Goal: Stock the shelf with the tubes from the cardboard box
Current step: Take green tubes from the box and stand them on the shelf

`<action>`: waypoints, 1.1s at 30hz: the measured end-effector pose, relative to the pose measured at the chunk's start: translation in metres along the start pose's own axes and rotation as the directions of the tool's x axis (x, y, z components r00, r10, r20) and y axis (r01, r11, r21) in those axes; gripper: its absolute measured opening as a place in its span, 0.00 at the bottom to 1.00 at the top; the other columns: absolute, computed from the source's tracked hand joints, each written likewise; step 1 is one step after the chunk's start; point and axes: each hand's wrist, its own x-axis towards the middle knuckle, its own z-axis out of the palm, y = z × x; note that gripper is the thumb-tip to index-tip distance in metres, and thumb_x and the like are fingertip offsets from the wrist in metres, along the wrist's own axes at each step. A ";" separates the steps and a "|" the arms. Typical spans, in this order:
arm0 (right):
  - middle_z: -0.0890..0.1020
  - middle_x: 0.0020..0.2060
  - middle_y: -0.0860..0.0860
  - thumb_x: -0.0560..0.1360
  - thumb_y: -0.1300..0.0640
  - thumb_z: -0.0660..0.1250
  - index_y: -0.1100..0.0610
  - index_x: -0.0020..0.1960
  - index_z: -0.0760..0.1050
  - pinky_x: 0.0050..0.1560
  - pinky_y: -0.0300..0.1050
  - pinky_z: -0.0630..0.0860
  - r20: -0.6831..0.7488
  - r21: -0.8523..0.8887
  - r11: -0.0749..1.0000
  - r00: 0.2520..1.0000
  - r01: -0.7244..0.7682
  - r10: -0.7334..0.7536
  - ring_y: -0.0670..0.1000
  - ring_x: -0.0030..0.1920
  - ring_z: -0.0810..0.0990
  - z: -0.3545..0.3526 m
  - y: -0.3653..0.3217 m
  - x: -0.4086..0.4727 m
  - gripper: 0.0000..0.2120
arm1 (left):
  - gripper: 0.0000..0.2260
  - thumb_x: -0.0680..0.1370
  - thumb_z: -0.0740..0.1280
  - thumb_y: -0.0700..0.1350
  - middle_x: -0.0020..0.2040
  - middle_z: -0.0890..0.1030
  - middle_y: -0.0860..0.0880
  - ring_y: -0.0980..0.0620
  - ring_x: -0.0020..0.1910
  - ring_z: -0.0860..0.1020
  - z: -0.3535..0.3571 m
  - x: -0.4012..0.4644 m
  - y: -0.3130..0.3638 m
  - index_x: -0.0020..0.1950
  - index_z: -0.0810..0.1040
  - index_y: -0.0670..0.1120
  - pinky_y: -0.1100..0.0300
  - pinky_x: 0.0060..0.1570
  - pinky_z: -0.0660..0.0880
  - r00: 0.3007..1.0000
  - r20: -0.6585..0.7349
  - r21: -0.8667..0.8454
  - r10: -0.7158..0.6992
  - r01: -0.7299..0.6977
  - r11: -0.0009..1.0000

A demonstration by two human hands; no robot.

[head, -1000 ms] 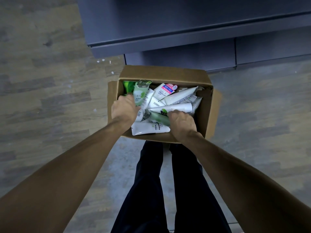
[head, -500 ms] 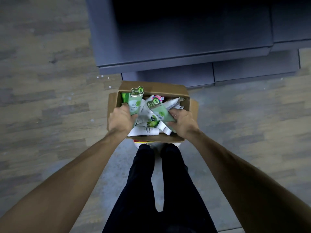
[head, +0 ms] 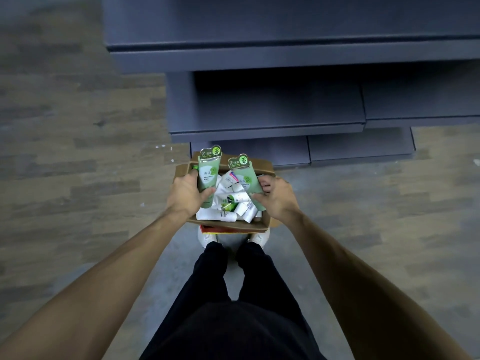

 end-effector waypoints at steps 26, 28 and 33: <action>0.84 0.52 0.48 0.69 0.56 0.76 0.53 0.61 0.79 0.59 0.47 0.79 -0.136 -0.086 0.952 0.943 0.293 -0.302 0.47 0.52 0.82 -0.076 -0.136 -0.017 0.21 | 0.18 0.73 0.73 0.56 0.50 0.84 0.46 0.45 0.48 0.81 -0.152 -0.035 0.036 0.57 0.78 0.47 0.56 0.42 0.74 0.920 -0.317 -0.084 0.230 -0.269 0.959; 0.83 0.52 0.48 0.69 0.55 0.76 0.53 0.62 0.78 0.59 0.47 0.79 -0.141 -0.092 0.946 0.937 0.310 -0.321 0.46 0.52 0.82 -0.080 -0.146 -0.016 0.22 | 0.18 0.72 0.73 0.56 0.49 0.84 0.48 0.46 0.47 0.81 -0.163 -0.036 0.038 0.56 0.78 0.48 0.57 0.42 0.74 0.906 -0.341 -0.091 0.249 -0.295 0.951; 0.83 0.54 0.50 0.69 0.57 0.77 0.55 0.64 0.78 0.59 0.48 0.79 -0.179 -0.058 0.927 0.909 0.371 -0.376 0.48 0.53 0.82 -0.094 -0.176 -0.013 0.24 | 0.18 0.72 0.74 0.56 0.48 0.84 0.49 0.47 0.46 0.81 -0.191 -0.038 0.041 0.56 0.78 0.49 0.57 0.43 0.74 0.867 -0.405 -0.107 0.289 -0.359 0.927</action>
